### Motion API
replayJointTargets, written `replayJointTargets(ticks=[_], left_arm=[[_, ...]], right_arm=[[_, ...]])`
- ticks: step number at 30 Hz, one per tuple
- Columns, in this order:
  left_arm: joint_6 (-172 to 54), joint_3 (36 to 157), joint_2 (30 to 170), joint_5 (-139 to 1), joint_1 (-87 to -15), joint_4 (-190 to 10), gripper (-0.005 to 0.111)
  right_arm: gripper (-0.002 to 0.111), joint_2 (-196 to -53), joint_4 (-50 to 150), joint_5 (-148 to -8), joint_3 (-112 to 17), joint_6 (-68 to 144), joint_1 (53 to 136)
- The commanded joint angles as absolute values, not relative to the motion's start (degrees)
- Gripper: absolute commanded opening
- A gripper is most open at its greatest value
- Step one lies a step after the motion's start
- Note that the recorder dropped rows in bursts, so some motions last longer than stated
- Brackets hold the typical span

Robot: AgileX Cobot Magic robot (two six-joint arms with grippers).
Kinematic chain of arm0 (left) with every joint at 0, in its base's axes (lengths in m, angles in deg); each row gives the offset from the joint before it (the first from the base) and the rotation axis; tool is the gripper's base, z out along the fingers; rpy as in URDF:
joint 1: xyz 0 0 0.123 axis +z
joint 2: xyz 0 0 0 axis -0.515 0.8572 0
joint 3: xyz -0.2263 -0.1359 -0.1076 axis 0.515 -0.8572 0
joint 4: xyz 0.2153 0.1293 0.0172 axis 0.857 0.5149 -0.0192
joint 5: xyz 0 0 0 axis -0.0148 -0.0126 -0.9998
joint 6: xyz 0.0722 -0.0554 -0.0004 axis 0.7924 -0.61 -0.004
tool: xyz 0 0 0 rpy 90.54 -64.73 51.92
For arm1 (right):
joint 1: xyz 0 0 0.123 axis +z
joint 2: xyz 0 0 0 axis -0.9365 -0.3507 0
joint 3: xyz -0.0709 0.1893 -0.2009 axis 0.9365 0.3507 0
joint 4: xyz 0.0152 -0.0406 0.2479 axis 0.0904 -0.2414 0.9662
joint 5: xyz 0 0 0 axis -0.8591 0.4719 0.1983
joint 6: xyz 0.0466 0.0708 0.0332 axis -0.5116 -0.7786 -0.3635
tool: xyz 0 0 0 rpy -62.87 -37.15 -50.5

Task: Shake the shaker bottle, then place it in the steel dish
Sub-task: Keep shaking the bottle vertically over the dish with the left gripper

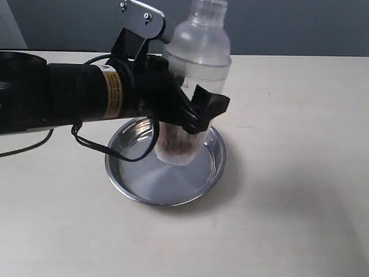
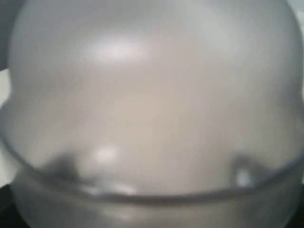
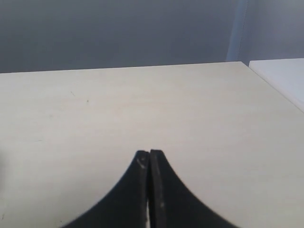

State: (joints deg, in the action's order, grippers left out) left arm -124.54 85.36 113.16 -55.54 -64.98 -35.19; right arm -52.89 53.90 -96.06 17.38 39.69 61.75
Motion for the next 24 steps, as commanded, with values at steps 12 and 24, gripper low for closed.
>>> replayJointTargets(ticks=[12, 24], left_arm=[[-123.04, 90.51, 105.0, -46.53, -65.06, -35.21, 0.0], [-122.26, 88.58, 106.47, -53.07, -66.72, -36.22, 0.0]], right_arm=[[-0.001, -52.62, 53.82, -95.37, 17.45, 39.8, 61.56], [-0.001, -52.62, 53.82, -95.37, 17.45, 39.8, 61.56]])
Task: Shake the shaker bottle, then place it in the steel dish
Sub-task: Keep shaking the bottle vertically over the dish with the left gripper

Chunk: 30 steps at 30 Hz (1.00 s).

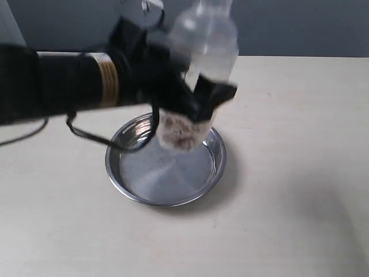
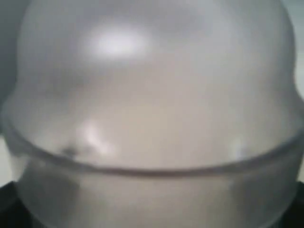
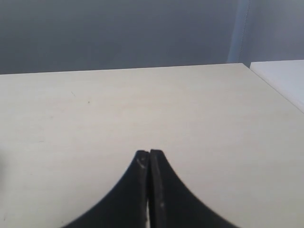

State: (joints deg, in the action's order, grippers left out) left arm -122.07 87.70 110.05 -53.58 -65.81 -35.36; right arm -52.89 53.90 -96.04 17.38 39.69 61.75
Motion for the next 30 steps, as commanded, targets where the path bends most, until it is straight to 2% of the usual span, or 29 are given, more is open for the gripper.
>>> replayJointTargets(ticks=[1, 2, 3, 5, 6, 7, 9, 10, 12, 13, 14, 16, 18, 20, 21, 23, 26, 30], left_arm=[[-122.61, 85.34, 109.0, -56.06, -67.08, -36.32, 0.0], [-122.53, 81.0, 115.58, -56.51, -66.97, -36.32, 0.0], [-123.43, 80.99, 116.37, -55.97, -66.58, -36.44, 0.0], [-123.98, 86.45, 108.91, -48.29, -66.56, -36.17, 0.0], [-117.75, 92.12, 104.46, -50.25, -66.56, -36.17, 0.0], [-117.53, 92.13, 104.31, -52.05, -66.56, -36.29, 0.0], [-118.47, 82.27, 113.54, -56.15, -66.56, -40.29, 0.0], [-118.62, 81.59, 114.82, -55.06, -66.56, -42.34, 0.0], [-117.23, 85.66, 108.9, -46.5, -66.56, -42.34, 0.0], [-114.23, 90.64, 105.44, -47.51, -66.56, -42.18, 0.0], [-115.36, 90.67, 104.98, -49.81, -66.56, -42.18, 0.0], [-117.67, 82.13, 110.13, -55.27, -67.4, -42.04, 0.0], [-119.22, 77.45, 116.05, -52.68, -67.4, -42.72, 0.0], [-119.34, 80.03, 111.42, -45.3, -67.4, -42.61, 0.0], [-114.46, 86.62, 106.39, -42.56, -67.4, -42.61, 0.0], [-112.4, 90.0, 104.05, -47.49, -67.53, -42.49, 0.0], [-113.6, 82.64, 109.61, -53.99, -67.62, -42.86, 0.0], [-113.03, 85.58, 105.95, -44.34, -67.53, -43.26, 0.0]], right_arm=[[-0.001, -52.62, 53.82, -95.37, 17.45, 39.8, 61.56], [-0.001, -52.62, 53.82, -95.37, 17.45, 39.8, 61.56], [-0.001, -52.62, 53.82, -95.37, 17.45, 39.8, 61.56], [-0.001, -52.62, 53.82, -95.37, 17.45, 39.8, 61.56], [-0.001, -52.62, 53.82, -95.37, 17.45, 39.8, 61.56], [-0.001, -52.62, 53.82, -95.37, 17.45, 39.8, 61.56], [-0.001, -52.62, 53.82, -95.37, 17.45, 39.8, 61.56], [-0.001, -52.62, 53.82, -95.37, 17.45, 39.8, 61.56], [-0.001, -52.62, 53.82, -95.37, 17.45, 39.8, 61.56], [-0.001, -52.62, 53.82, -95.37, 17.45, 39.8, 61.56], [-0.001, -52.62, 53.82, -95.37, 17.45, 39.8, 61.56], [-0.001, -52.62, 53.82, -95.37, 17.45, 39.8, 61.56], [-0.001, -52.62, 53.82, -95.37, 17.45, 39.8, 61.56], [-0.001, -52.62, 53.82, -95.37, 17.45, 39.8, 61.56], [-0.001, -52.62, 53.82, -95.37, 17.45, 39.8, 61.56], [-0.001, -52.62, 53.82, -95.37, 17.45, 39.8, 61.56], [-0.001, -52.62, 53.82, -95.37, 17.45, 39.8, 61.56], [-0.001, -52.62, 53.82, -95.37, 17.45, 39.8, 61.56]])
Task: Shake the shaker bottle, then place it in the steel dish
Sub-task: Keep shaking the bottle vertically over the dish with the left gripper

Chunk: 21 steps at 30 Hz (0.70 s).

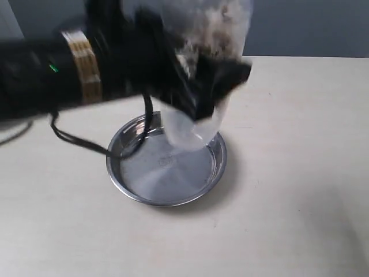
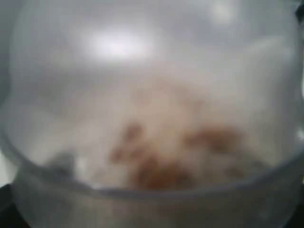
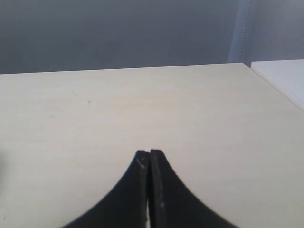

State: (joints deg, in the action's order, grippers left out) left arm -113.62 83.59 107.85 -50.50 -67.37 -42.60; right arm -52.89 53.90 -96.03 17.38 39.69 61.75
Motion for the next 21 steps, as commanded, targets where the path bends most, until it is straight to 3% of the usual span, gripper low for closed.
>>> replayJointTargets(ticks=[1, 3, 7, 14, 17, 21], left_arm=[[-112.1, 87.72, 103.83, -43.68, -67.53, -43.26, 0.0], [-112.28, 88.76, 103.27, -47.75, -67.53, -42.69, 0.0], [-113.19, 79.74, 111.48, -55.71, -67.27, -42.7, 0.0], [-110.76, 86.11, 105.11, -44.66, -66.54, -42.82, 0.0], [-111.61, 82.01, 109.35, -49.58, -66.54, -42.94, 0.0], [-113.19, 78.27, 116.49, -44.95, -65.84, -46.87, 0.0]], right_arm=[[-0.001, -52.62, 53.82, -95.37, 17.45, 39.8, 61.56], [-0.001, -52.62, 53.82, -95.37, 17.45, 39.8, 61.56], [-0.001, -52.62, 53.82, -95.37, 17.45, 39.8, 61.56], [-0.001, -52.62, 53.82, -95.37, 17.45, 39.8, 61.56], [-0.001, -52.62, 53.82, -95.37, 17.45, 39.8, 61.56], [-0.001, -52.62, 53.82, -95.37, 17.45, 39.8, 61.56]])
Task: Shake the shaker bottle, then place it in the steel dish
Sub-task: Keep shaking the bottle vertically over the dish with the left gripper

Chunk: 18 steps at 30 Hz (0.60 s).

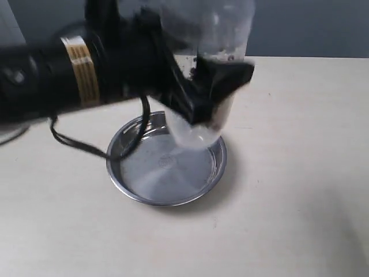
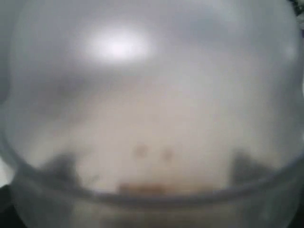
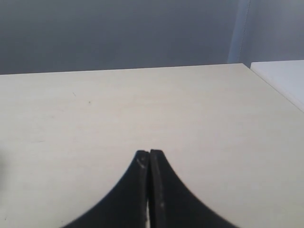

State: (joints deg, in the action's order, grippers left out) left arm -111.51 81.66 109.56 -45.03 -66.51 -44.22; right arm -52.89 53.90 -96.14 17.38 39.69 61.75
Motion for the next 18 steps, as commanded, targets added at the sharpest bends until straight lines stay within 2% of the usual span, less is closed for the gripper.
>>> replayJointTargets(ticks=[1, 3, 5, 8, 11, 14, 16, 18], left_arm=[[-113.18, 79.35, 114.5, -41.96, -65.84, -47.38, 0.0], [-109.47, 84.23, 109.47, -38.23, -65.84, -48.23, 0.0], [-106.95, 87.09, 107.55, -43.36, -65.95, -48.38, 0.0], [-108.59, 82.09, 111.95, -50.74, -65.95, -48.65, 0.0], [-109.35, 78.15, 117.75, -48.71, -65.47, -49.89, 0.0], [-108.37, 81.86, 111.1, -41.5, -65.36, -49.89, 0.0], [-104.23, 86.24, 106.87, -43.73, -65.36, -50.85, 0.0], [-105.18, 85.56, 107.46, -48.68, -65.46, -51.87, 0.0]], right_arm=[[-0.001, -52.62, 53.82, -95.37, 17.45, 39.8, 61.56], [-0.001, -52.62, 53.82, -95.37, 17.45, 39.8, 61.56], [-0.001, -52.62, 53.82, -95.37, 17.45, 39.8, 61.56], [-0.001, -52.62, 53.82, -95.37, 17.45, 39.8, 61.56], [-0.001, -52.62, 54.05, -95.37, 17.45, 39.8, 61.56], [-0.001, -52.62, 54.05, -95.37, 17.45, 39.8, 61.56], [-0.001, -52.62, 54.05, -95.37, 17.45, 39.8, 61.56], [-0.001, -52.62, 54.05, -95.37, 17.45, 39.8, 61.56]])
